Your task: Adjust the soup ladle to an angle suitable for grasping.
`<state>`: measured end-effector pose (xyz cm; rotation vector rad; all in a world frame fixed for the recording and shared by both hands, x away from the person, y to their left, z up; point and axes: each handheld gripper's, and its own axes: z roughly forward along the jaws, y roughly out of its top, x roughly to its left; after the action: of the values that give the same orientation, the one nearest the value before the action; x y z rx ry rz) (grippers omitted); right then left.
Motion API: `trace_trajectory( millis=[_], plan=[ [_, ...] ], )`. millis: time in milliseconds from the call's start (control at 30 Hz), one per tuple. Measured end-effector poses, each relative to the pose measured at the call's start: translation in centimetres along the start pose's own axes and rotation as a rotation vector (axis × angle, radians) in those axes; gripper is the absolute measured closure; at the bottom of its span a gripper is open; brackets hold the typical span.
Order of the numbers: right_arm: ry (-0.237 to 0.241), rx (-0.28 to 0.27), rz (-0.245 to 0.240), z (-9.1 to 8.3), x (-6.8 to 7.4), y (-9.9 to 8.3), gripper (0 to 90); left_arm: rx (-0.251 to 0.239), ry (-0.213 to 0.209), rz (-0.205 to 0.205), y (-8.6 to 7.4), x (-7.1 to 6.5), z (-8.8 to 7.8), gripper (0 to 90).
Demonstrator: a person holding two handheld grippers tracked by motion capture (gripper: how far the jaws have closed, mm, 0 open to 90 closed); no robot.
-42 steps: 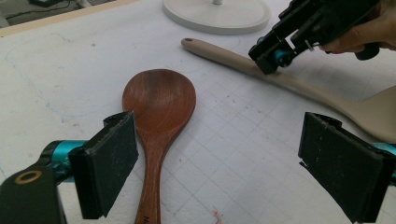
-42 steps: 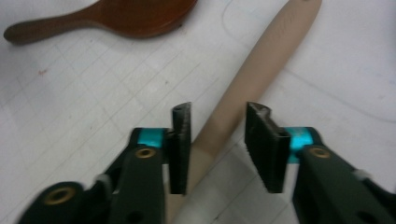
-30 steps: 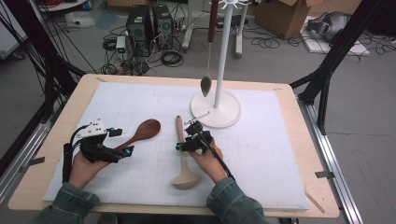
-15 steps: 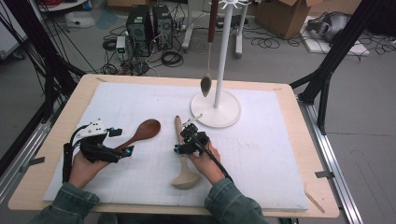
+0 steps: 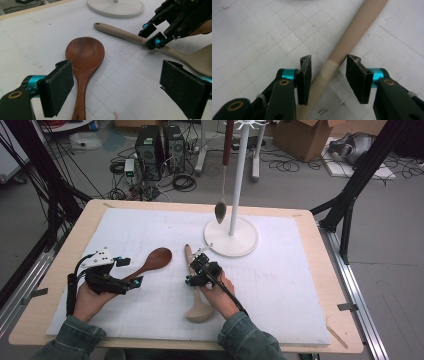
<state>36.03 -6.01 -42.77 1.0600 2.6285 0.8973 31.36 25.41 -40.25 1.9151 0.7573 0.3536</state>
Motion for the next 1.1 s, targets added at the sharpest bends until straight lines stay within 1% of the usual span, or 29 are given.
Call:
trace_trajectory(
  millis=[67, 133, 167, 333, 467, 600, 700, 900, 1000, 1100],
  plan=[
    [-0.010, 0.017, -0.010, 0.1, 0.2, -0.1, 52.7, 0.000, 0.000, 0.000, 0.0, 0.0, 0.0, 12.4],
    [-0.015, 0.018, -0.022, 0.1, 0.3, 0.0, 53.3, 0.001, 0.002, 0.001, 0.0, 0.0, 0.0, 12.3],
    [-0.013, 0.023, -0.020, 0.1, 0.2, 0.0, 53.9, 0.002, 0.001, 0.002, 0.0, 0.0, 0.0, 12.4],
    [0.026, 0.042, 0.002, 0.0, -0.5, 0.2, 55.6, 0.001, 0.001, 0.001, 0.0, 0.0, 0.0, 12.4],
    [0.047, 0.069, -0.001, -0.1, -1.0, 0.6, 56.1, -0.001, 0.003, 0.000, 0.0, 0.0, -0.1, 12.4],
    [0.057, 0.082, -0.011, -0.3, -1.5, 0.6, 57.1, 0.000, 0.002, 0.001, 0.0, 0.0, -0.1, 12.4],
    [0.042, 0.095, -0.026, -0.5, -1.6, 0.7, 58.8, 0.000, 0.001, 0.000, 0.0, 0.0, -0.1, 12.4],
    [0.019, 0.102, -0.050, -1.1, -2.2, 0.6, 63.3, 0.004, -0.001, 0.004, 0.0, -0.1, 0.0, 12.4],
    [0.009, 0.093, -0.059, -1.7, -2.5, 0.6, 67.7, 0.003, -0.001, 0.001, 0.0, -0.1, 0.1, 12.4],
    [0.001, 0.087, -0.049, -2.1, -2.6, 0.6, 69.7, 0.004, 0.001, 0.001, 0.0, -0.1, 0.1, 12.4]
  ],
)
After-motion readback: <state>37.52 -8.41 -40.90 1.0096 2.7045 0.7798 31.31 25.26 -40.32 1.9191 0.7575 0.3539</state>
